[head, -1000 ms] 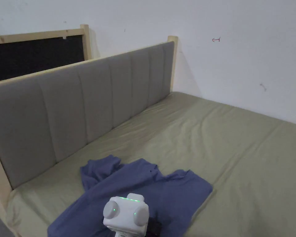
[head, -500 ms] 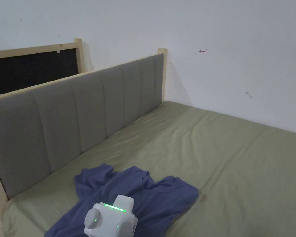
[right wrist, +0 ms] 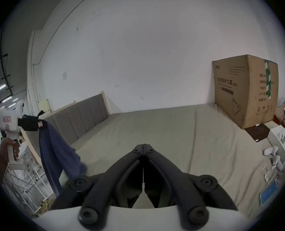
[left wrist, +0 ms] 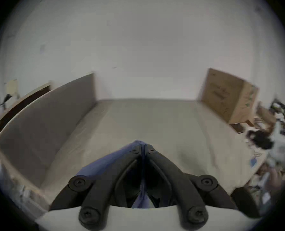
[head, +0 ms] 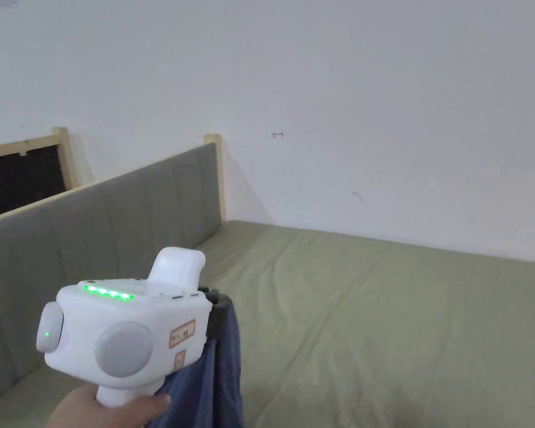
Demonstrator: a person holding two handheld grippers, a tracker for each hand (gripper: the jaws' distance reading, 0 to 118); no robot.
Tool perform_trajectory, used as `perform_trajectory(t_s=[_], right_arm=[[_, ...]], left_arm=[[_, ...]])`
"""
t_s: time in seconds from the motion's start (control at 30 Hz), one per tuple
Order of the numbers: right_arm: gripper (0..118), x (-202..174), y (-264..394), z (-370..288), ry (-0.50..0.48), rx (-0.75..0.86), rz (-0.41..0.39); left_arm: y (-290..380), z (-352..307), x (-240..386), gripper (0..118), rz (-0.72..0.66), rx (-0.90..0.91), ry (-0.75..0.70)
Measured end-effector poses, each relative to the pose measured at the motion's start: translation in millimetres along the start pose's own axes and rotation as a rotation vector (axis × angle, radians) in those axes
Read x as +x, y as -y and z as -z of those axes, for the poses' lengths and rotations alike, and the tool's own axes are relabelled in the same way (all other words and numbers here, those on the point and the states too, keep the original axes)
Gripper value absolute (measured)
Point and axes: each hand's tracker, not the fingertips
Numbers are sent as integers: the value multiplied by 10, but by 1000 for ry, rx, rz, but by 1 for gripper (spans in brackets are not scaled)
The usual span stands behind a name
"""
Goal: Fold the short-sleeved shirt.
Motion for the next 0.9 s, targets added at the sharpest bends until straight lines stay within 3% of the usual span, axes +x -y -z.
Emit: perform_trajectory(t_s=[0.17,0.4,0.57,0.73,0.77,0.8,0.87,0.9], right_arm=[[0,333,-76,-264,40,47,69],[0,963,-13,-483,131,107,84],[0,1308,107,-510,175,72,99],[0,1448,280,-464,200,26,105],[0,1471,317,-449,202,13,118],[0,1509,349,-432,199,0,132],[0,1507,413,-414,200,-20,146],[0,1509,436,-406,202,-27,145]], left_arm=[[-454,92,1001,1,34,57,309],[-556,603,2191,1,214,-33,457],[-115,1369,2735,1,144,-332,546],[534,2046,3014,2,26,-657,534],[670,2150,3006,13,-20,-704,537],[766,2210,2990,33,-53,-731,537],[915,2282,2917,102,-123,-750,517],[973,2281,2870,112,-143,-756,518]])
